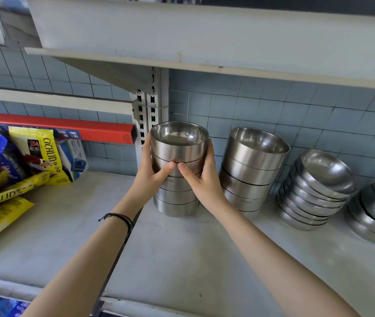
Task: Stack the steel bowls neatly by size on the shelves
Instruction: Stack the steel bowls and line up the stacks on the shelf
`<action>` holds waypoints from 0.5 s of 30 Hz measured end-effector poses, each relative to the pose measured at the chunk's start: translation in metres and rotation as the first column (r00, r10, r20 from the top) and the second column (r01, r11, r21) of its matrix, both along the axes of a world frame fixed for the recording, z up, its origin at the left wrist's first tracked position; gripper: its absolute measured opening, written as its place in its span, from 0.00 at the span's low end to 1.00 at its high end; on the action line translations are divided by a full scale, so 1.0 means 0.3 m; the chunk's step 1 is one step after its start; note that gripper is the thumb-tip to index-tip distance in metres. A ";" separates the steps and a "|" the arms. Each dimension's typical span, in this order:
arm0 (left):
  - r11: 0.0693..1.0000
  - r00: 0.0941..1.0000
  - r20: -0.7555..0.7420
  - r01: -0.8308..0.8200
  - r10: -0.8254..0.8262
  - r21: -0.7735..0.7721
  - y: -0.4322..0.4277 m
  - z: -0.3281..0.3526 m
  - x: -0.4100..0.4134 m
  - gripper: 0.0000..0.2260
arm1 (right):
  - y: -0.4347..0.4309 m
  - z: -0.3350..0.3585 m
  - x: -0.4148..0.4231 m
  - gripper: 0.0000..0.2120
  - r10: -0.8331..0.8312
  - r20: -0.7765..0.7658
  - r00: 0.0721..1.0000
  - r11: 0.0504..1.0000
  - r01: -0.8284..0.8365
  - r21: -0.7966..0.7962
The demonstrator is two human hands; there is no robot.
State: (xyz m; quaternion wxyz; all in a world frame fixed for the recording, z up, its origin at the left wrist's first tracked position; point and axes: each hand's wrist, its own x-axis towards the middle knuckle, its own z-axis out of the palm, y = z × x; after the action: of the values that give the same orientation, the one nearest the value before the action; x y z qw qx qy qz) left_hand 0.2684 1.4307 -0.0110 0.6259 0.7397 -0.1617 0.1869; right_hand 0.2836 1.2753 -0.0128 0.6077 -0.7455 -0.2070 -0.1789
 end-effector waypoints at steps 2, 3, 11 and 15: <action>1.000 1.000 -0.003 0.002 -0.002 -0.003 0.001 0.002 -0.009 0.42 | 0.003 -0.009 -0.005 0.45 0.001 -0.011 1.000 1.000 -0.001 0.005; 1.000 1.000 -0.005 0.010 -0.010 -0.004 0.001 0.002 -0.012 0.42 | 0.002 -0.012 -0.009 0.45 0.003 -0.021 1.000 1.000 -0.002 0.005; 0.999 0.982 -0.190 -0.002 0.011 0.044 0.035 -0.130 -0.042 0.52 | -0.038 -0.124 -0.053 0.57 0.095 -0.192 0.977 0.995 -0.088 0.042; 0.995 0.979 -0.197 -0.039 0.057 0.095 0.049 -0.205 -0.065 0.48 | -0.041 -0.177 -0.083 0.56 0.081 -0.222 0.972 0.997 -0.082 0.007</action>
State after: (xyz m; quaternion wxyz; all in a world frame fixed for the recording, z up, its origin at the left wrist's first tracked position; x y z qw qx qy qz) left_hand 0.2489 1.4456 -0.0724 0.6002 0.7860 -0.0882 0.1193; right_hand 0.2585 1.2631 -0.0658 0.6330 -0.7525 -0.1685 -0.0691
